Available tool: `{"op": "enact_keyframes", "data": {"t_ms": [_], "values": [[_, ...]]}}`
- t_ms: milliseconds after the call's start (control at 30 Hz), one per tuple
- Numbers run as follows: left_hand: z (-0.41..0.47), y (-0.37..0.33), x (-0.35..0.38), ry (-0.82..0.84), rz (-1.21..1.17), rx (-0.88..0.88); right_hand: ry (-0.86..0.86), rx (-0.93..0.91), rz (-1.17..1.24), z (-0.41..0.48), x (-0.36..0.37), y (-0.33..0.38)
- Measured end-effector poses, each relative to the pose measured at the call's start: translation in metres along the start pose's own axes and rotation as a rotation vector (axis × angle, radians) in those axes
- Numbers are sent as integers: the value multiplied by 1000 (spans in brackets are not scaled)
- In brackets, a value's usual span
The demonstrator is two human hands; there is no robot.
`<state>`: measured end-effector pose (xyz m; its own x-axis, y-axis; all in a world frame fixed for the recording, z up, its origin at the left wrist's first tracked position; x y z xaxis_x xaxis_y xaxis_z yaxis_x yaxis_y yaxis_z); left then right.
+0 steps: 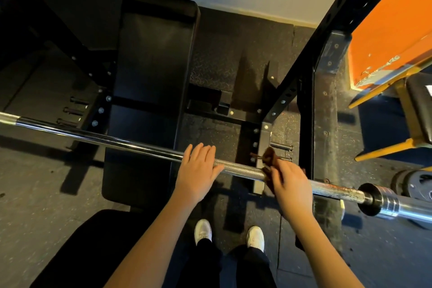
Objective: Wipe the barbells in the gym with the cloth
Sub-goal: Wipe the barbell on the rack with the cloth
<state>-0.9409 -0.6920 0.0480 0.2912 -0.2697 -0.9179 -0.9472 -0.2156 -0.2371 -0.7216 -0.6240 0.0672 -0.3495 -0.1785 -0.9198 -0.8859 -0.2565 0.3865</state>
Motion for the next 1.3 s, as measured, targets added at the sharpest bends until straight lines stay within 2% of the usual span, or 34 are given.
{"op": "enact_keyframes", "data": {"t_ms": [67, 267, 367, 467, 567, 700, 767, 833, 933, 1033, 1167, 1233, 1300], "values": [[2, 1, 2, -4, 9, 9, -33, 27, 59, 0, 5, 1], [21, 3, -7, 48, -20, 14, 32, -201, 41, 16, 28, 55], [22, -1, -9, 39, -14, -27, 93, -157, 68, 17, 11, 22], [16, -6, -7, 1, 19, -29, -14, -89, 97, 5, -2, -4], [18, -5, -6, 5, 18, -13, -65, -79, 129, 4, 15, 22], [28, -2, -9, 25, -14, -5, -38, -245, 73, 18, 34, 72], [34, -2, -12, 41, -31, -10, 4, -262, 58, 24, 28, 61], [35, -2, -13, 27, -34, -30, 18, -193, 78, 23, 15, 31], [29, -1, -10, -5, 3, -27, -65, -98, 108, 10, -2, -3], [31, 0, -9, -9, 24, -2, -97, -122, 92, 17, 12, 22], [45, 2, -14, -4, 6, 5, -46, -221, 50, 36, 27, 64], [54, 1, -16, 15, -14, -12, -38, -251, 43, 38, 20, 52], [57, 0, -18, -3, -27, -42, -48, -192, 57, 37, 6, 26]]}}
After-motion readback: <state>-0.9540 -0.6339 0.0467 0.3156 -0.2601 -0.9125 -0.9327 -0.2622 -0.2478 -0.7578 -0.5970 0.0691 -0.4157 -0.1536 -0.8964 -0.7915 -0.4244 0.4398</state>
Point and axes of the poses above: each hand's wrist, its own z-axis towards the middle knuckle, its own x-axis out of the palm, y = z × x, the point moved 4 cm from there along z, towards the middle knuckle, and after that the axes turned 3 degrees about -z, right-handed, at the moved point
